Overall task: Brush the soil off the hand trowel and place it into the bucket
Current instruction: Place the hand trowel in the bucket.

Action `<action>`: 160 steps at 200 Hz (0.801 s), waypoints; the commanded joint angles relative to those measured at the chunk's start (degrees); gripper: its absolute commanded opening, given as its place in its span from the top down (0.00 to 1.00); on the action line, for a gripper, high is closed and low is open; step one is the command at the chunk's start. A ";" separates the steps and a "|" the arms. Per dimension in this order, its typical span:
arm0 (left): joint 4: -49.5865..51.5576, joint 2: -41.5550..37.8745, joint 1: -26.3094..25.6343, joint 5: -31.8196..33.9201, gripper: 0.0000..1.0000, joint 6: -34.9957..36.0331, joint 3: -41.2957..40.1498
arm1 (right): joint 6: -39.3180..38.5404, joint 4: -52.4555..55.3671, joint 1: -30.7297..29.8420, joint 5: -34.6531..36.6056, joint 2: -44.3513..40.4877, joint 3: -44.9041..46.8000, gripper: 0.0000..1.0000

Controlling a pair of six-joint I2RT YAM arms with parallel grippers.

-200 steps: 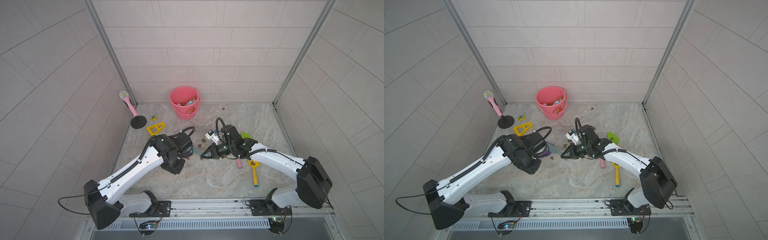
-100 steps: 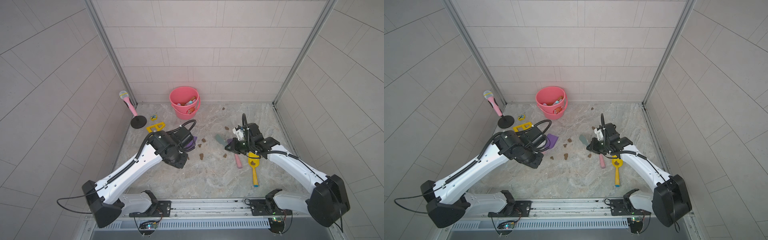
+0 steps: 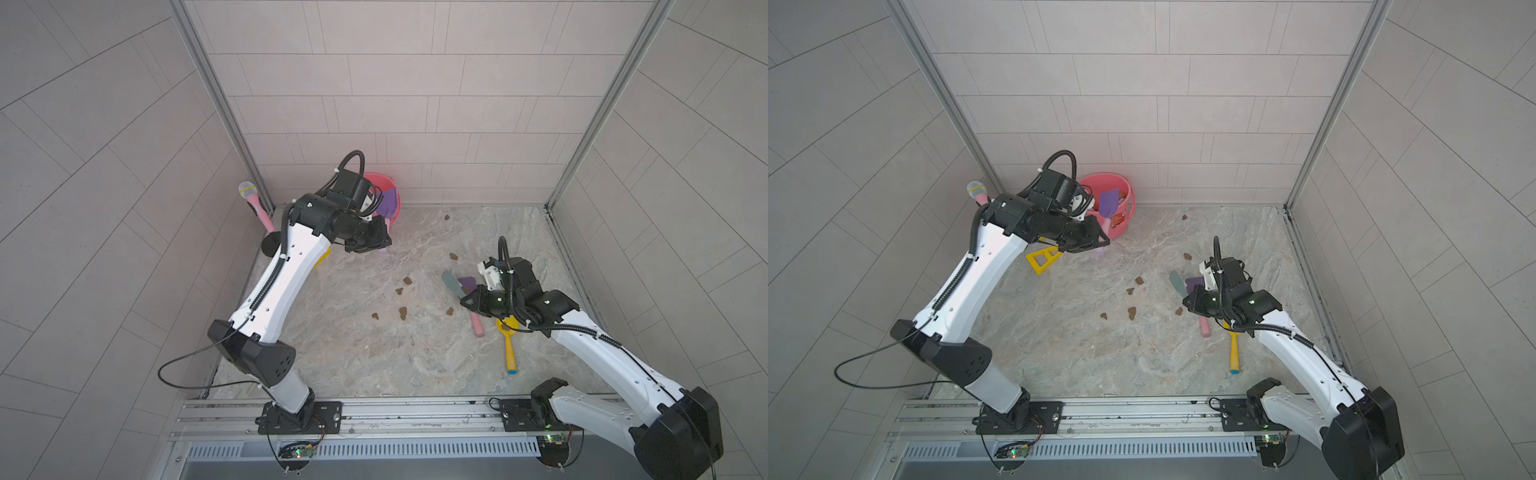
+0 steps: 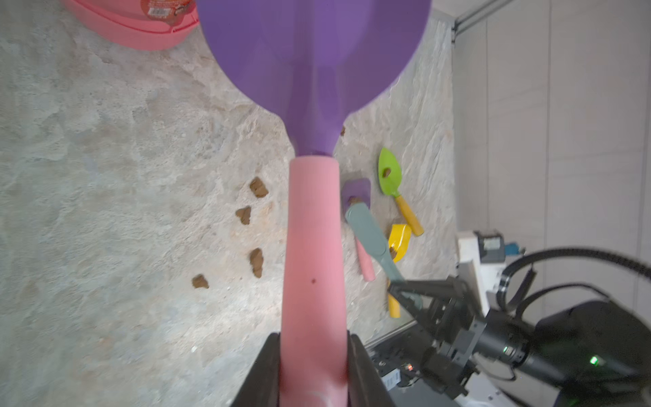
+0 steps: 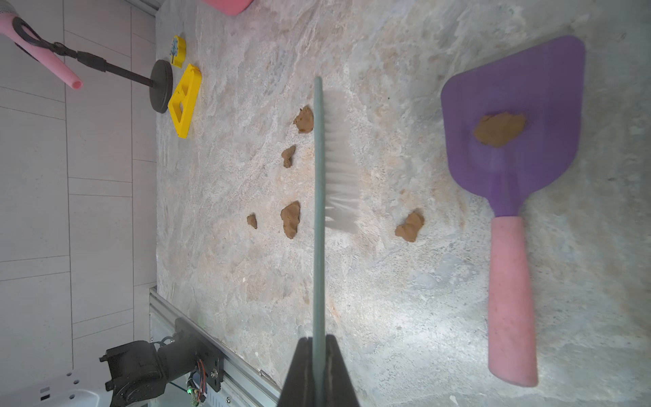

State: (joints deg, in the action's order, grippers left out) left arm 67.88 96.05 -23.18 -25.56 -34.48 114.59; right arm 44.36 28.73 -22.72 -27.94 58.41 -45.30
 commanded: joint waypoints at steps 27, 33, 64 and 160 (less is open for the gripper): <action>-18.78 10.42 9.00 -18.89 1.00 -24.83 4.20 | 2.38 0.67 -0.10 3.40 -7.38 2.09 1.00; -19.29 11.85 9.29 -18.70 1.00 -26.01 5.87 | 2.54 0.70 -0.11 3.96 -8.15 2.29 1.00; -21.26 20.78 9.52 -18.16 1.00 -32.55 14.00 | 2.77 1.82 -0.11 5.46 -11.72 2.43 1.00; -34.31 33.13 13.26 -17.20 1.00 -48.69 19.10 | 3.51 7.17 -0.06 6.92 -19.12 3.63 1.00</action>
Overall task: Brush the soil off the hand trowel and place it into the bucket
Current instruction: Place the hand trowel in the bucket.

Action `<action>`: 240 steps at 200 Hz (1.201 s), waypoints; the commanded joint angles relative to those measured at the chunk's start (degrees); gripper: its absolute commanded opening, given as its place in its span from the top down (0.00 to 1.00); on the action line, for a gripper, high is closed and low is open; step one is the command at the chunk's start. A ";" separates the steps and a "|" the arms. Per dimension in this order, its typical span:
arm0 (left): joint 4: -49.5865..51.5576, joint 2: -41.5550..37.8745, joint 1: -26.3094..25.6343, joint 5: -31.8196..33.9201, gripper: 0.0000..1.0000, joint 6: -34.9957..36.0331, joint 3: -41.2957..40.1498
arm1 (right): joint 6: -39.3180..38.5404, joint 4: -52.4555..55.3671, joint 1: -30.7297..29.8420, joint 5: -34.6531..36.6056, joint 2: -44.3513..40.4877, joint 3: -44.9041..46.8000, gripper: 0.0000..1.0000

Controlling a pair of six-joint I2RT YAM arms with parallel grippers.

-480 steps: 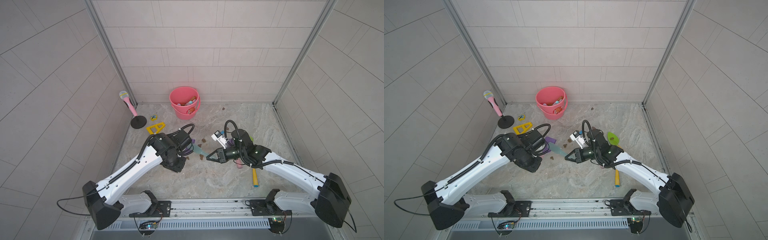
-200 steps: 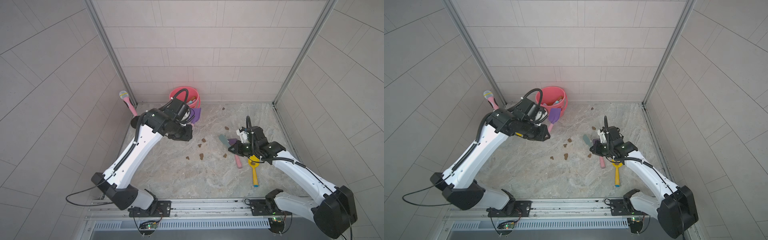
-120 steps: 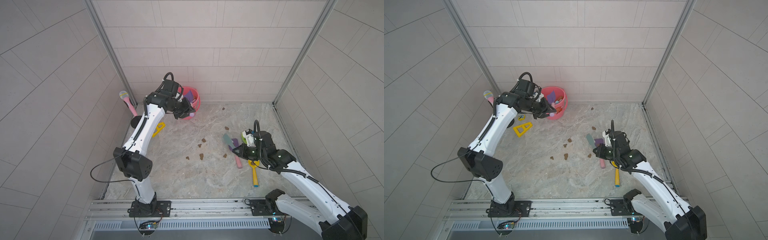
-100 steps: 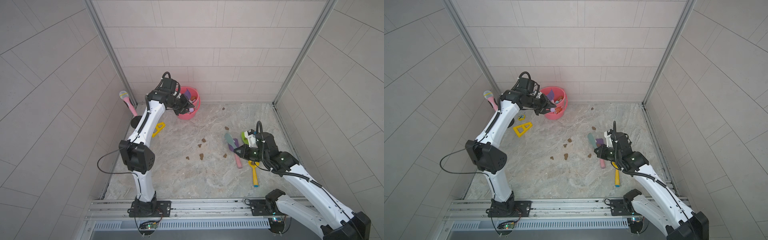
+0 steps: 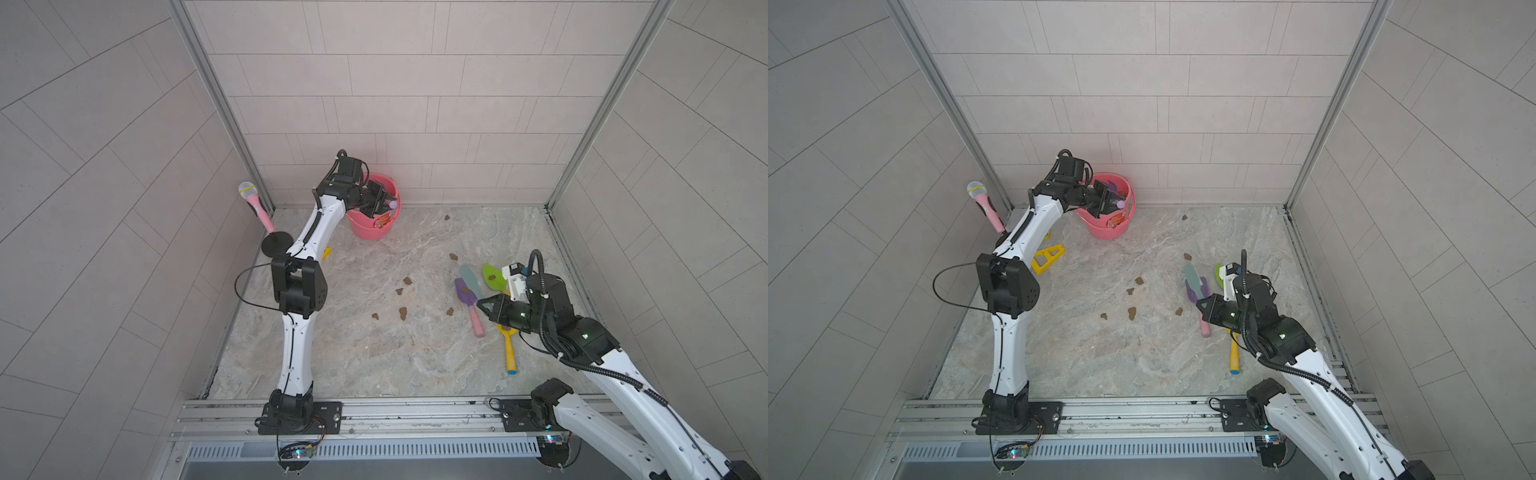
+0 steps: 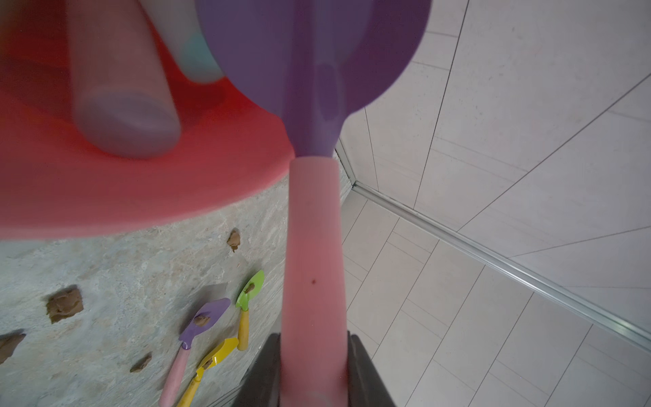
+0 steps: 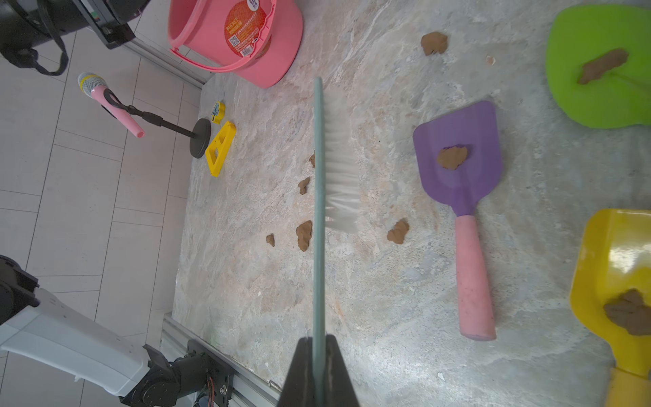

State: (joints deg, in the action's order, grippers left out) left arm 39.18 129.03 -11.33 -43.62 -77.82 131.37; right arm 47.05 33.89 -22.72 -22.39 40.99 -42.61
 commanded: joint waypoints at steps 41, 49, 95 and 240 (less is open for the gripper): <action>-7.76 3.73 2.63 -0.25 1.00 -11.99 2.68 | 1.41 2.32 -0.12 1.78 -2.77 1.14 1.00; -7.98 4.31 2.63 -0.13 1.00 -12.57 3.34 | 1.47 2.37 -0.06 1.91 -2.91 1.08 1.00; -6.21 8.66 2.90 -1.19 0.76 -13.92 8.55 | 1.34 3.62 -0.12 2.10 -3.26 0.16 1.00; 6.35 -21.63 -8.46 16.56 0.65 18.86 -9.41 | 0.41 3.82 -0.13 5.60 -4.34 -2.20 1.00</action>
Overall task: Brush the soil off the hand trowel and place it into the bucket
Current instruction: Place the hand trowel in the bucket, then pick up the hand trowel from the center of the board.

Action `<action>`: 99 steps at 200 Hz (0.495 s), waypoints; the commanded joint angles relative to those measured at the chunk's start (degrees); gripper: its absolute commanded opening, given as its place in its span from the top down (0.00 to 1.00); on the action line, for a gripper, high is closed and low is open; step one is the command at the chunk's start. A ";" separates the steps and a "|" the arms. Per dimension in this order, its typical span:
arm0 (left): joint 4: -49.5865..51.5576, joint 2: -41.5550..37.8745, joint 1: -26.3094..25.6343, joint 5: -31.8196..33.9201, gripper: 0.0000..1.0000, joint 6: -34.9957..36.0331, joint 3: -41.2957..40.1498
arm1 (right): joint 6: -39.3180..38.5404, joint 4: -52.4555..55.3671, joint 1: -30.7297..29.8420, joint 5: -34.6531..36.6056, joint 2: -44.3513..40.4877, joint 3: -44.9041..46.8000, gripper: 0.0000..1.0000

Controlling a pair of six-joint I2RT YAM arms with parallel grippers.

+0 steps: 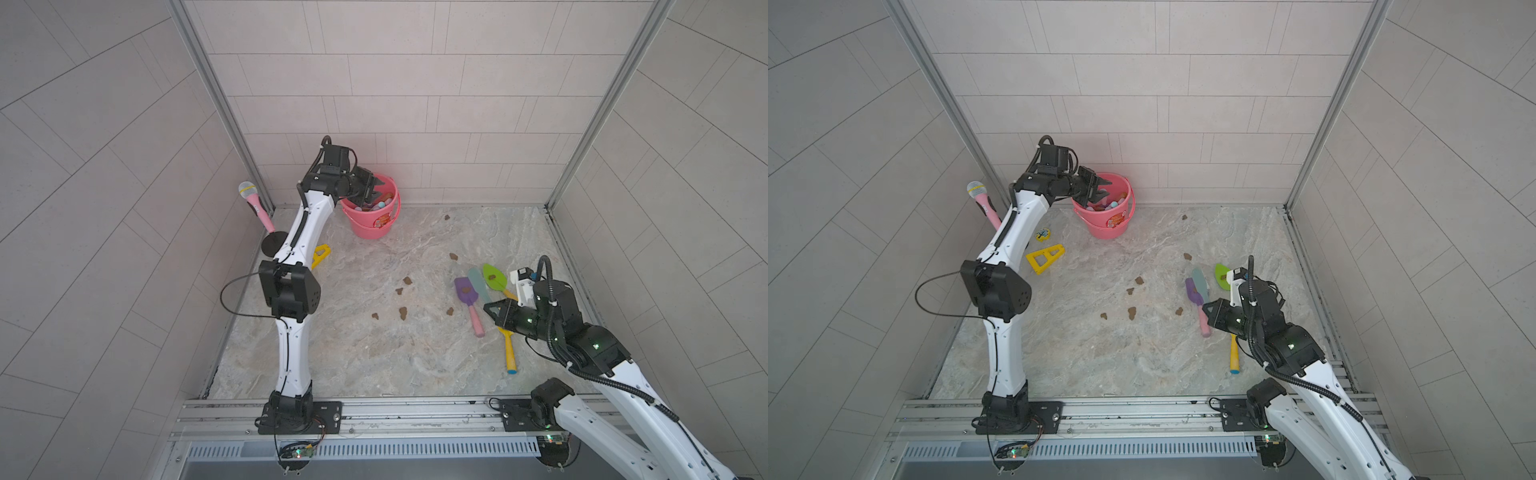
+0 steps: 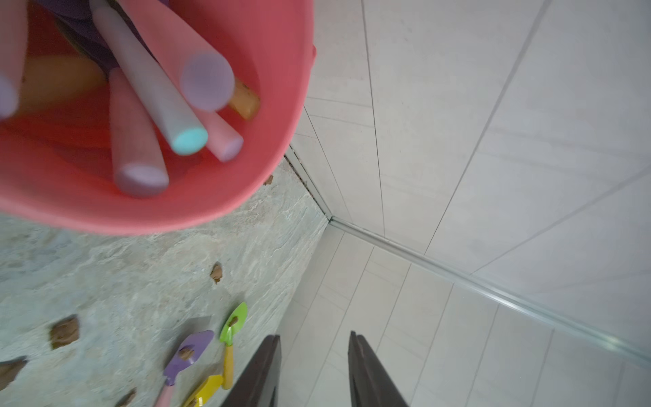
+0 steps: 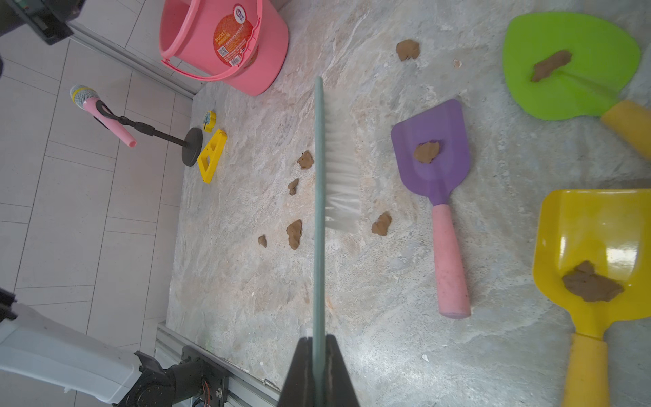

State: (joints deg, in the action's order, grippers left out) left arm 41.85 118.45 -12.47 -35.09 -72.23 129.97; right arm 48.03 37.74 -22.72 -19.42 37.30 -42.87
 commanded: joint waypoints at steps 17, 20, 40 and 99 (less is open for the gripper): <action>2.47 -18.46 -14.22 15.51 0.69 19.73 -17.79 | -0.42 0.19 -0.08 5.18 -0.97 -2.04 1.00; 2.03 -19.65 -15.53 16.94 0.69 20.74 -19.60 | -0.40 0.20 -0.08 5.73 -1.07 -2.04 1.00; -2.14 -26.86 -24.85 27.20 0.70 24.39 -31.80 | 0.09 0.14 -0.11 8.68 -2.41 -1.86 1.00; -15.52 -31.88 -45.05 43.55 0.62 19.99 -54.84 | 3.82 1.83 -0.04 18.59 -10.22 -1.25 1.00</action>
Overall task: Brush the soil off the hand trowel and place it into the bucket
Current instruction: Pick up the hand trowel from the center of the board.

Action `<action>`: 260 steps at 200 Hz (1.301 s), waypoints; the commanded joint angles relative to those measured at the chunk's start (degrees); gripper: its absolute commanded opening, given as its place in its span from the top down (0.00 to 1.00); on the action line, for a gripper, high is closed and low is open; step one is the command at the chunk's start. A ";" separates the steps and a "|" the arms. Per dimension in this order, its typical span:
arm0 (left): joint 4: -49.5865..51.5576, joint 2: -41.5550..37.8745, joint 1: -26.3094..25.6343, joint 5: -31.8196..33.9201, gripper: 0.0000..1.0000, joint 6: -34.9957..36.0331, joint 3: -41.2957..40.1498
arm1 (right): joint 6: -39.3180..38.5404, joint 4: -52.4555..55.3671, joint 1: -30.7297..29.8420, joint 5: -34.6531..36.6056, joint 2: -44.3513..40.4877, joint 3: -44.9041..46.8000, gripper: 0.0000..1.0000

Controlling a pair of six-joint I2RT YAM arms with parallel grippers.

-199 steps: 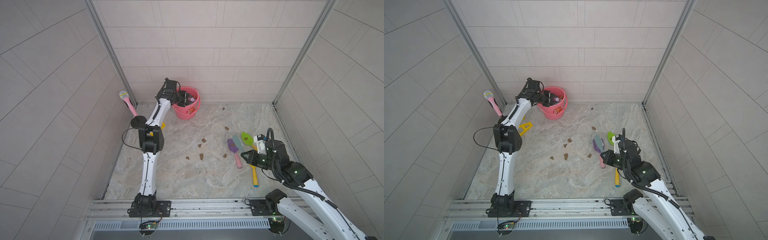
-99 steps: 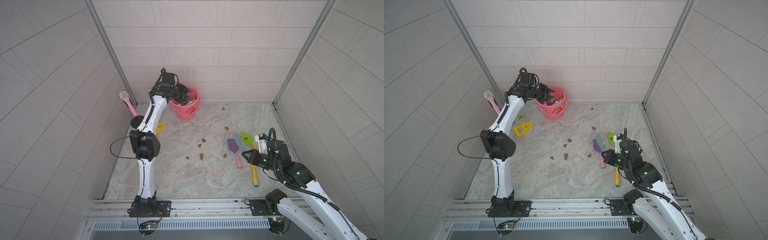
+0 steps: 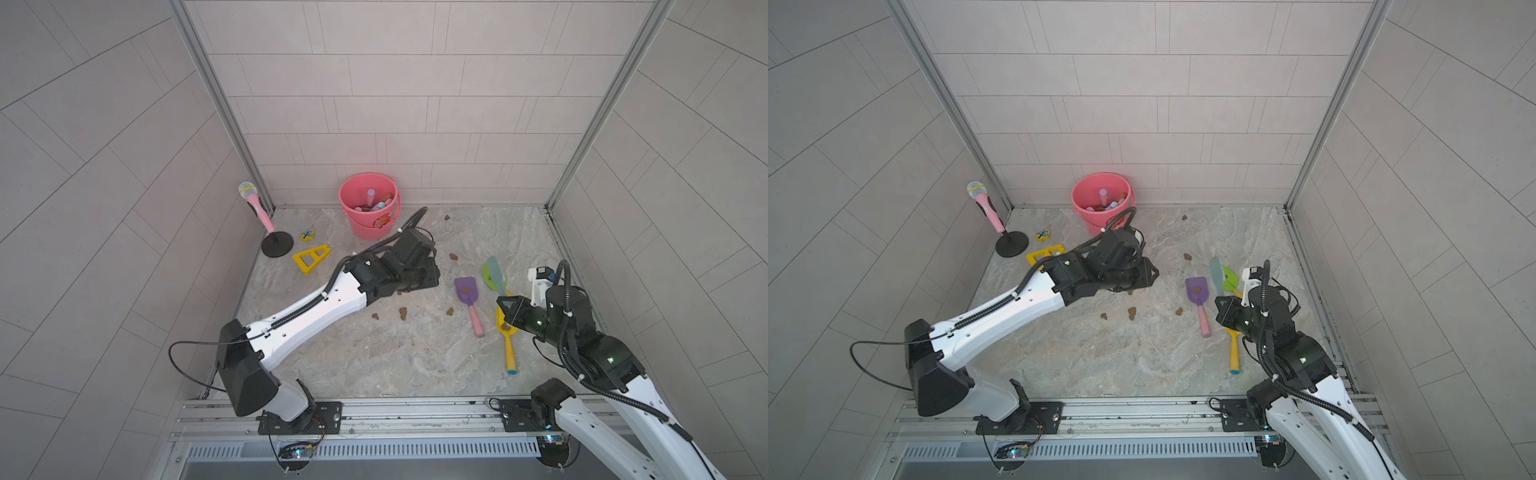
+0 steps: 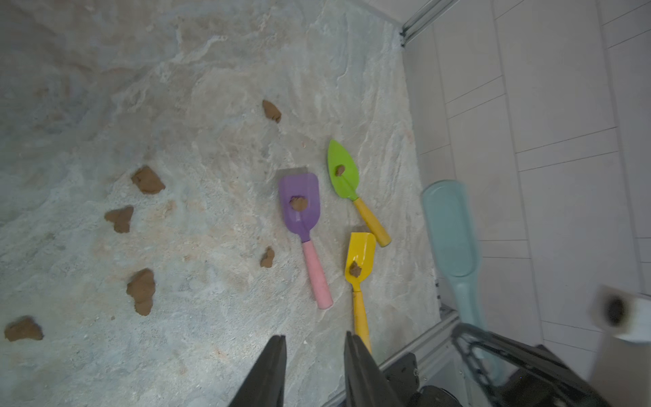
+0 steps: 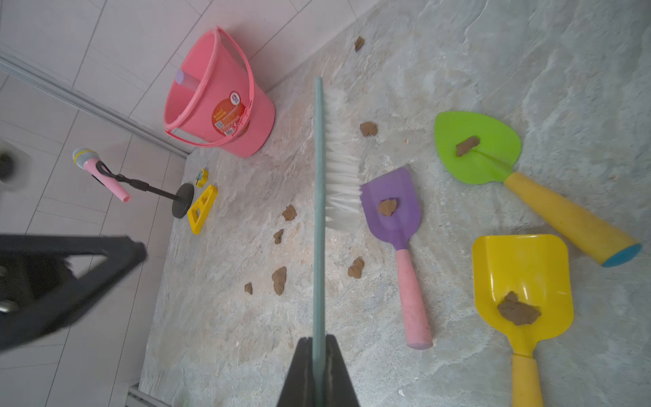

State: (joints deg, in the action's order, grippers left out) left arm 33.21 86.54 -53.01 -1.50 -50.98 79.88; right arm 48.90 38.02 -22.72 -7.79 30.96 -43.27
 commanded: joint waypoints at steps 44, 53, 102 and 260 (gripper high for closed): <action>-11.53 10.65 -12.98 11.45 0.58 -3.78 -3.65 | 4.35 4.23 -0.12 11.40 -9.78 -0.99 1.00; -11.25 13.53 -14.66 12.74 0.56 -4.06 -1.87 | 4.48 4.71 -0.06 11.91 -10.49 -1.19 1.00; -5.03 30.10 -17.33 13.49 0.41 -4.13 11.72 | 4.40 5.65 -0.13 13.45 -12.56 -2.60 1.00; 8.71 48.98 -16.63 17.98 0.50 -0.94 29.79 | 4.11 5.22 -0.11 12.49 -11.27 -1.71 1.00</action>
State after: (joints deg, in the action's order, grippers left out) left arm 38.96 134.61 -70.13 14.72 -51.94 107.77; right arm 52.56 43.55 -22.72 4.73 20.08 -44.97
